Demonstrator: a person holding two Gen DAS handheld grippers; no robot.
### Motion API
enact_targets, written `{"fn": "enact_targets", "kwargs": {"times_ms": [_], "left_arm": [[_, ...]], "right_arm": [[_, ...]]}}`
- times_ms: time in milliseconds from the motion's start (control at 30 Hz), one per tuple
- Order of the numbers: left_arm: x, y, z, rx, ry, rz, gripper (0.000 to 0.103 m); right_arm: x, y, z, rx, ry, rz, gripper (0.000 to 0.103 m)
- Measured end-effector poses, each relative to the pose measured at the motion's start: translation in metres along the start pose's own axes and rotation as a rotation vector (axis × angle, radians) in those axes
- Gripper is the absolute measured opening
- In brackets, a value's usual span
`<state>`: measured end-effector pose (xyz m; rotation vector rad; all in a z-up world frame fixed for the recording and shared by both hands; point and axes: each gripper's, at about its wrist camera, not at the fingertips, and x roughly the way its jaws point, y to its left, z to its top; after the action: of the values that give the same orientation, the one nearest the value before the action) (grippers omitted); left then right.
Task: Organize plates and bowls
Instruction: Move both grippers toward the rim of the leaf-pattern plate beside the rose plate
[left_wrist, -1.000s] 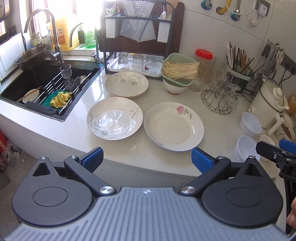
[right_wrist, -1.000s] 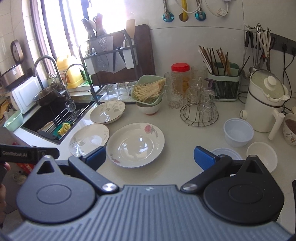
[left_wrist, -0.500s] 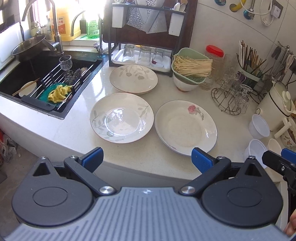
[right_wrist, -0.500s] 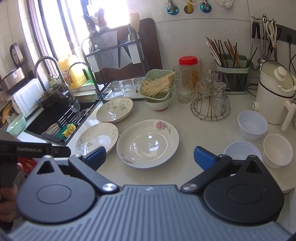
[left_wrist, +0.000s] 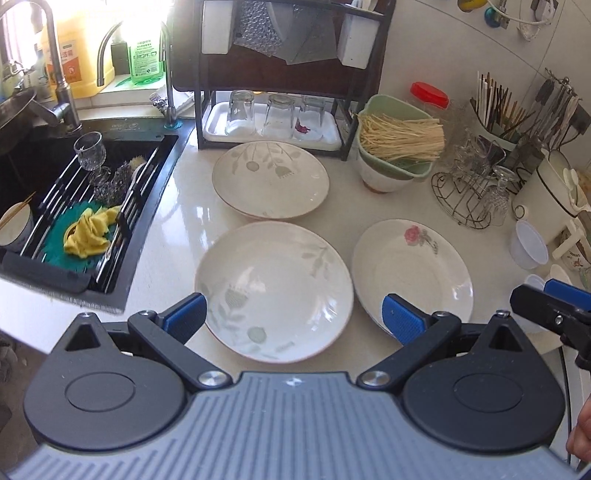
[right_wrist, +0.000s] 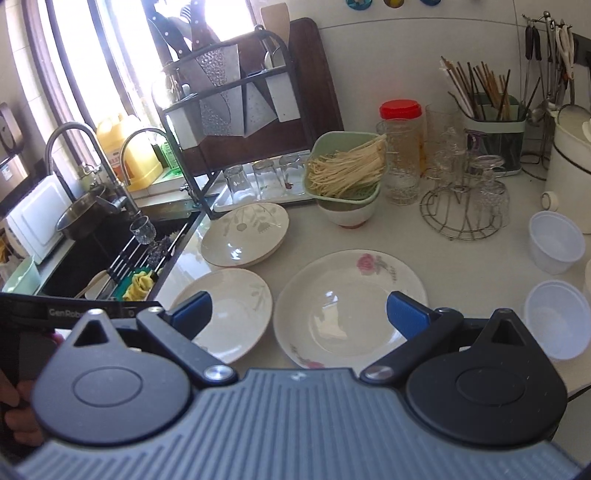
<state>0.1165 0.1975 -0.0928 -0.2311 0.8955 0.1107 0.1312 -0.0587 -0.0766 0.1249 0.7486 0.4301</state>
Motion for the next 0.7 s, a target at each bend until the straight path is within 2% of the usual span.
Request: {"fn": "enact_targets", "kwargs": {"times_ms": [200,467,533,633,700], "left_arm": [[0.037,0.044,0.027,0.03,0.052,-0.042,0.103],[0.075,0.072,0.059,0.138,0.114,-0.103,0.103],[0.083,0.077,0.062,0.148,0.136,-0.121,0.103],[0.091,0.087,0.068,0.153,0.165,-0.153,0.103],[0.095,0.094,0.071,0.169,0.167,-0.146,0.103]], "right_arm": [[0.034,0.03,-0.002,0.048,0.021,-0.037,0.102],[0.073,0.061,-0.007,0.126,0.072,-0.066,0.1],[0.083,0.063,-0.008,0.156,0.092,-0.065,0.094],[0.097,0.068,-0.008,0.18,0.116,-0.062,0.091],[0.105,0.075,-0.008,0.167,0.124,-0.069,0.089]]}}
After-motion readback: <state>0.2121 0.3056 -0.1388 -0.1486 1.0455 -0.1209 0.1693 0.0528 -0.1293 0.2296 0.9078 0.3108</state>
